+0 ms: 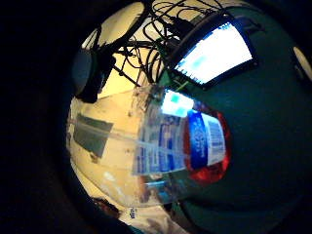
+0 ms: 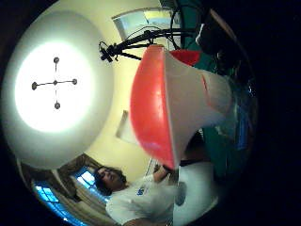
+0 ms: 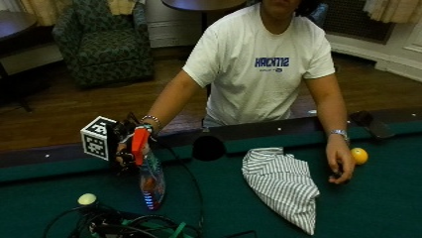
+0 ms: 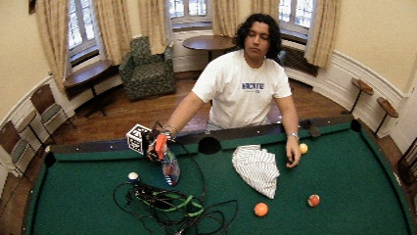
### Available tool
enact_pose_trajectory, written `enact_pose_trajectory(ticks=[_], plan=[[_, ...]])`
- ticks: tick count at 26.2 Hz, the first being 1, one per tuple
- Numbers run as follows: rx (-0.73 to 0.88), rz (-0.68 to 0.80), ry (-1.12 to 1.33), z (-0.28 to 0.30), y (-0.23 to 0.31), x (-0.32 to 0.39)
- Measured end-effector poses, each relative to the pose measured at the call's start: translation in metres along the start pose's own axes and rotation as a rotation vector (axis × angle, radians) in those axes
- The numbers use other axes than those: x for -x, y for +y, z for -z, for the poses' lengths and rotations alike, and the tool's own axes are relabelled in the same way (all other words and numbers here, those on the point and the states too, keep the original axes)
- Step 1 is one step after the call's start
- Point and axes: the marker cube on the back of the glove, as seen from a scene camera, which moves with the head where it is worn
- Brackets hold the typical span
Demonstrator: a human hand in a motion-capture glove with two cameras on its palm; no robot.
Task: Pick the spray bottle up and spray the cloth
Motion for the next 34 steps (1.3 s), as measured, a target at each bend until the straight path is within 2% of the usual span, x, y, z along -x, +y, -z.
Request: enact_pose_trajectory(ticks=[20,34], plan=[[-0.044,-0.032,-0.171,0.015,0.011,-0.005],[0.063,-0.016,0.035,-0.010,0.006,-0.002]])
